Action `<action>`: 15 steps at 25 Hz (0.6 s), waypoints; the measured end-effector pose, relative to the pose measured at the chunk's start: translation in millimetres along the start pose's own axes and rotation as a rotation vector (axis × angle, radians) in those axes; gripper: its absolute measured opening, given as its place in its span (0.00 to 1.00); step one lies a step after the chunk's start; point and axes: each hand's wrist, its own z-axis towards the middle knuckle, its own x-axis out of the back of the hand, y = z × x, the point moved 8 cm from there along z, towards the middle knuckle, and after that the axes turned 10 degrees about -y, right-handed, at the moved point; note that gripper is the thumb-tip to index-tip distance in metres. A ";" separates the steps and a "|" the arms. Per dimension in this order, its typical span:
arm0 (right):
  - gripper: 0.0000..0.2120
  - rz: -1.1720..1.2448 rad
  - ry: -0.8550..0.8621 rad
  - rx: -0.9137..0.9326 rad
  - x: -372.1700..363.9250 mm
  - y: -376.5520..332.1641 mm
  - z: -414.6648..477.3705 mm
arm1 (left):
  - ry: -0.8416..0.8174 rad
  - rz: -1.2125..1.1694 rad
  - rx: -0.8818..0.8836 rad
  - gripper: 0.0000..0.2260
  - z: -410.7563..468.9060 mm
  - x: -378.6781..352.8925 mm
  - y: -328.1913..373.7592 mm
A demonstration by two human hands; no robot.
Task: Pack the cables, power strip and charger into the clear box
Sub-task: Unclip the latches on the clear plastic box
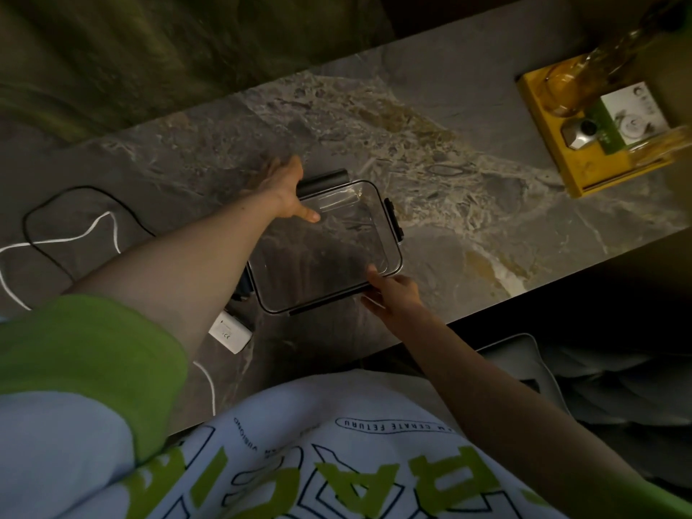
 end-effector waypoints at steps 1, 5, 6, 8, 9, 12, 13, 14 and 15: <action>0.15 0.003 0.000 0.003 0.0 -1.1 -0.6 | 0.009 -0.015 0.005 0.42 -0.4 -0.4 -1.4; 0.13 -0.024 -0.004 0.013 1.0 -3.5 -1.2 | 0.047 -0.069 0.013 0.40 -2.2 -5.3 -7.6; 0.11 -0.034 -0.005 0.009 0.7 -4.0 -1.8 | 0.057 -0.090 0.016 0.38 -3.6 -6.1 -9.1; 0.10 -0.058 0.000 0.005 2.0 -5.6 -2.4 | 0.081 -0.110 0.025 0.36 -4.3 -7.0 -11.4; 0.10 -0.074 0.004 0.003 3.3 -6.3 -3.0 | 0.089 -0.110 0.031 0.35 -5.5 -7.2 -11.2; 0.10 -0.132 0.004 -0.011 3.0 -8.0 -4.4 | 0.102 -0.107 0.038 0.35 -7.5 -7.1 -10.3; 0.10 -0.146 0.007 -0.013 3.3 -8.5 -3.0 | 0.104 -0.105 0.040 0.35 -7.6 -6.8 -10.3; 0.10 -0.149 0.013 -0.013 3.7 -9.1 -1.8 | 0.104 -0.103 0.042 0.35 -7.3 -6.6 -10.7; 0.10 -0.146 0.020 -0.015 3.9 -9.2 -2.0 | 0.100 -0.104 0.046 0.35 -7.2 -7.0 -11.1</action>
